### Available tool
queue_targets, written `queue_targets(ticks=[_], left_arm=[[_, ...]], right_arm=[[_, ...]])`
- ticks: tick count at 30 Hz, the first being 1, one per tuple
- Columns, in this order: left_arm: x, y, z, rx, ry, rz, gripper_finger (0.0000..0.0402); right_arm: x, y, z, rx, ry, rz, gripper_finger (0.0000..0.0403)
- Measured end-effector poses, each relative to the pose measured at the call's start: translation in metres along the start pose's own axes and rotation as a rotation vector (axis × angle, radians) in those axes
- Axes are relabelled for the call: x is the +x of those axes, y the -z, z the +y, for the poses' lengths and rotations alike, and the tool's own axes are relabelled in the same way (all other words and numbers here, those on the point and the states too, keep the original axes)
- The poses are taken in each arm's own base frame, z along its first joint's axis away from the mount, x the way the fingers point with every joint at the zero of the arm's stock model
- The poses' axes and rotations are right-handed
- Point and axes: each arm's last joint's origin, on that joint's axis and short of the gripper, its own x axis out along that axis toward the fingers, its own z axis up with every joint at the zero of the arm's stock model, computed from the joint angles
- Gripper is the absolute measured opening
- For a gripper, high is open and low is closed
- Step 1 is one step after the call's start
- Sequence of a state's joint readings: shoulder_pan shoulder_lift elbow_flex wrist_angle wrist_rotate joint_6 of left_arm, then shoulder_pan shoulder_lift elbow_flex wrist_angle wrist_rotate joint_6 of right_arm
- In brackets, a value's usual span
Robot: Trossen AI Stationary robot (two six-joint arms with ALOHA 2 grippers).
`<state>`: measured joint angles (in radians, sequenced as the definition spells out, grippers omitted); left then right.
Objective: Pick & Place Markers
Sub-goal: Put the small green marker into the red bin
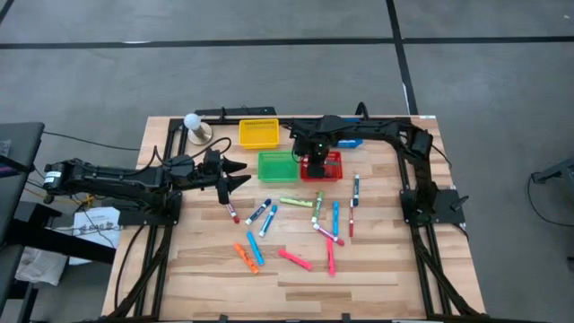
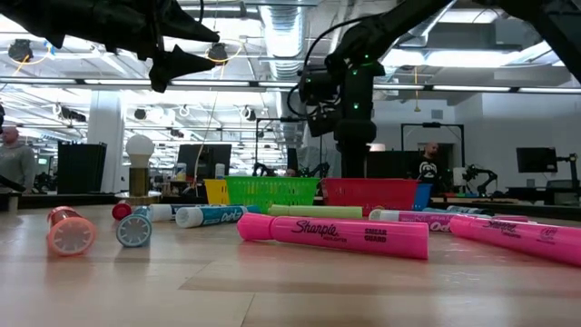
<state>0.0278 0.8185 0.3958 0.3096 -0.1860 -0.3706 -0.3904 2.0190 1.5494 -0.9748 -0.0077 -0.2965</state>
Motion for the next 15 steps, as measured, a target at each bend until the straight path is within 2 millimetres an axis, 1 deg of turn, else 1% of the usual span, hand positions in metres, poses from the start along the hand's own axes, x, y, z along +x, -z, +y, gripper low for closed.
queue_targets(ticks=[5,15], left_arm=[[0.0,-0.0002,-0.0001,0.0,0.001,-0.002,0.0236],[0.0,-0.0005,-0.0002,-0.001,0.002,-0.005,0.0236]], right_arm=[[-0.0033,0.0001,-0.0041,0.018,0.003,-0.025,0.0045],[-0.003,0.0011,0.0,0.02,-0.025,-0.011,0.0047]])
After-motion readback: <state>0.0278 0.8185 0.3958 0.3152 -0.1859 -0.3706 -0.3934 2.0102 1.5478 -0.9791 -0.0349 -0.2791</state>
